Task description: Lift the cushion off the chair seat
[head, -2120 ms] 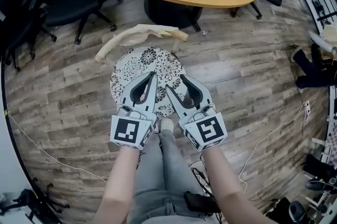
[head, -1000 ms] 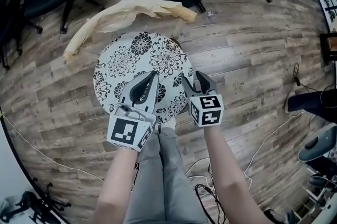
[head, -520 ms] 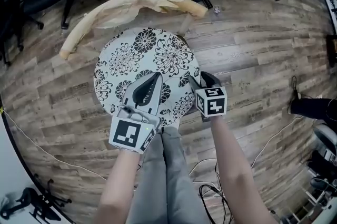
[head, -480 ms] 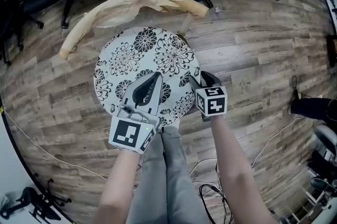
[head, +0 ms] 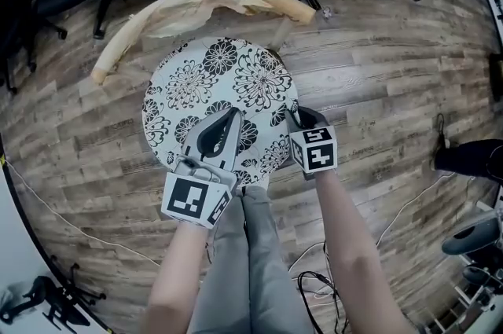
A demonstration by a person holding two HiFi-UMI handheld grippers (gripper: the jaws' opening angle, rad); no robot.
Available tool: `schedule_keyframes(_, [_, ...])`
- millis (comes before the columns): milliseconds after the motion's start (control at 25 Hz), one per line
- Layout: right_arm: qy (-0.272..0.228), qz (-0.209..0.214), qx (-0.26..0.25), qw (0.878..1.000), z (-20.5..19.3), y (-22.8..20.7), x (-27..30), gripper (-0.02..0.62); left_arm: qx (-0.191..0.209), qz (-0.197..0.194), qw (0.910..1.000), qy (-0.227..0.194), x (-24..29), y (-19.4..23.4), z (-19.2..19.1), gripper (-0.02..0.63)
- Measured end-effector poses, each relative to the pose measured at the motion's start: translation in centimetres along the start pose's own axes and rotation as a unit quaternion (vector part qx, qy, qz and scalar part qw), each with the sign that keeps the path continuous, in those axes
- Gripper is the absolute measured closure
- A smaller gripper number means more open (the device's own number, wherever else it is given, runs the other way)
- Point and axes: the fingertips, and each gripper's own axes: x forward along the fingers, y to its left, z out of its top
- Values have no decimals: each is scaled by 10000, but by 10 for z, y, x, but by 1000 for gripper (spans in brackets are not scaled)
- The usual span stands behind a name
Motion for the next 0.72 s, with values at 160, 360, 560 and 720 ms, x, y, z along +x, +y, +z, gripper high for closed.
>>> schedule_keyframes(160, [-13,-60,-14,10000,3,4,-7,548,25,35,10000,-27,-2,1,6,604])
schedule_keyframes(360, [-233,-115,-4,9997,11,14,-26,551,68,80,9999,-89,-11,3,18,604])
schedule_keyframes(560, [-364,-133,-91,9992,20,21,-46,552,87,133,9997,-171,-19,0,32,604])
schedule_keyframes(720, [-498,-156,-140,9985,30,27,-63,552,166,128,9996,-214,-23,-7,42,604])
